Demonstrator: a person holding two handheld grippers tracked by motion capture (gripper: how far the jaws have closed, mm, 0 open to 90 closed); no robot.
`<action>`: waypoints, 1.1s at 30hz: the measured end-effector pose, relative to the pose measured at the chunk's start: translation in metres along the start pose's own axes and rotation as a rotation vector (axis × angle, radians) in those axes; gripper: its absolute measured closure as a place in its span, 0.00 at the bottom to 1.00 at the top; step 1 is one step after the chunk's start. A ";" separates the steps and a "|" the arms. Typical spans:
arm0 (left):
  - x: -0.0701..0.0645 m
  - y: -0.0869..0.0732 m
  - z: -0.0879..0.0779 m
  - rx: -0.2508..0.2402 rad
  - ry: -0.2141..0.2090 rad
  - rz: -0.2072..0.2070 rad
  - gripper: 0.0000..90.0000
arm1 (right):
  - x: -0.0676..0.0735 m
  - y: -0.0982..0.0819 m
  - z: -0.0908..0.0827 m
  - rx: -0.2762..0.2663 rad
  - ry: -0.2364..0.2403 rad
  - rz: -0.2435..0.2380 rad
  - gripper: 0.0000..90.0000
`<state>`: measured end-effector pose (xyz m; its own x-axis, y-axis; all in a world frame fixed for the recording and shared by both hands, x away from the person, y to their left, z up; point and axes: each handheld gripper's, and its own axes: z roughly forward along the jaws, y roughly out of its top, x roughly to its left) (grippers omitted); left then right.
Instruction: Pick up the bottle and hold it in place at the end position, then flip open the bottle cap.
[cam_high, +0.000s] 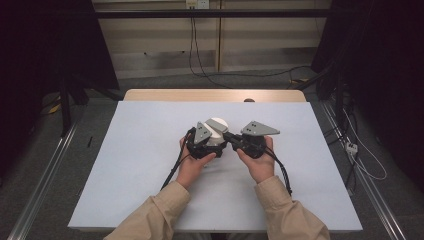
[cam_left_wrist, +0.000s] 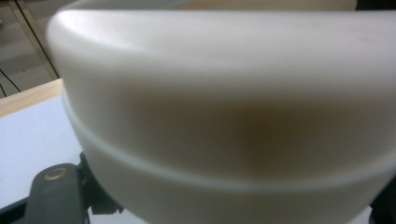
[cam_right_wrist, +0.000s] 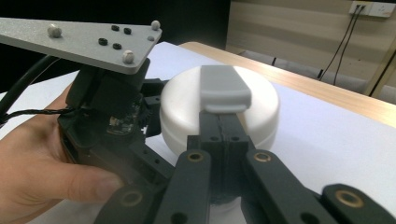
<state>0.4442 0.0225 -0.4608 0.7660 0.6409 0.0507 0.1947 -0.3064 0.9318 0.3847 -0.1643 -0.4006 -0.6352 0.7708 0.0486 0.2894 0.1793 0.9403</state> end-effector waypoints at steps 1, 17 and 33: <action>0.000 0.000 0.000 0.000 0.000 0.000 0.21 | 0.001 0.000 0.000 0.000 0.001 -0.001 1.00; 0.000 0.000 0.000 0.004 0.001 0.008 0.21 | -0.002 0.011 0.002 -0.009 -0.006 -0.006 1.00; -0.001 0.000 0.000 0.003 0.002 0.006 0.21 | -0.001 0.016 0.005 -0.012 -0.006 -0.012 1.00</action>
<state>0.4438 0.0218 -0.4610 0.7661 0.6403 0.0566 0.1923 -0.3123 0.9303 0.3933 -0.1593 -0.3871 -0.6342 0.7724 0.0356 0.2733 0.1809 0.9448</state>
